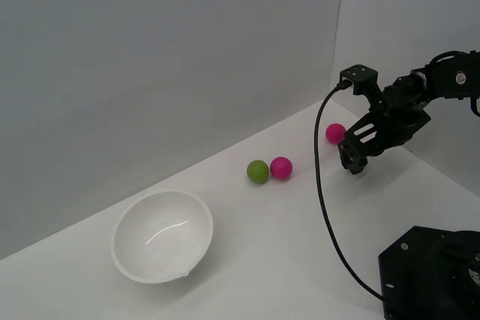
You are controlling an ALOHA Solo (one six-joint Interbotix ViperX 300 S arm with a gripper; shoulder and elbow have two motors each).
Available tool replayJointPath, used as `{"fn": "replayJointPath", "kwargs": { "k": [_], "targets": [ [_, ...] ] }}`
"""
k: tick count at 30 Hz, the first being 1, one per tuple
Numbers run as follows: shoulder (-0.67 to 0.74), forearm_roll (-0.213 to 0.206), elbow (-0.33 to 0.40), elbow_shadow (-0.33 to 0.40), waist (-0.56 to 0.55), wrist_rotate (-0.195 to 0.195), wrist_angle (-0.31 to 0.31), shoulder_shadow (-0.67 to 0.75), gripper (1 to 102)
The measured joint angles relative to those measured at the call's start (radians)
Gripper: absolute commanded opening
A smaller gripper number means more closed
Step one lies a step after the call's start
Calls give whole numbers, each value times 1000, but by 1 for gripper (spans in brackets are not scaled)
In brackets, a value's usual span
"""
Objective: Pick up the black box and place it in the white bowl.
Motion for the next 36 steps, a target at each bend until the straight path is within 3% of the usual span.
{"fn": "replayJointPath", "kwargs": {
  "k": [9,13,27,29,33,36],
  "targets": [
    [-52,0,-3,-3,9,0,-2,-55,100],
    [-80,0,-11,-11,9,18,0,-80,100],
    [-74,0,-23,-21,9,18,0,-78,98],
    [-74,-2,-23,-20,9,18,-2,-77,91],
    [-74,0,-21,-20,9,18,-2,-77,57],
    [-74,0,-20,-18,9,18,-2,-77,41]
  ]
}}
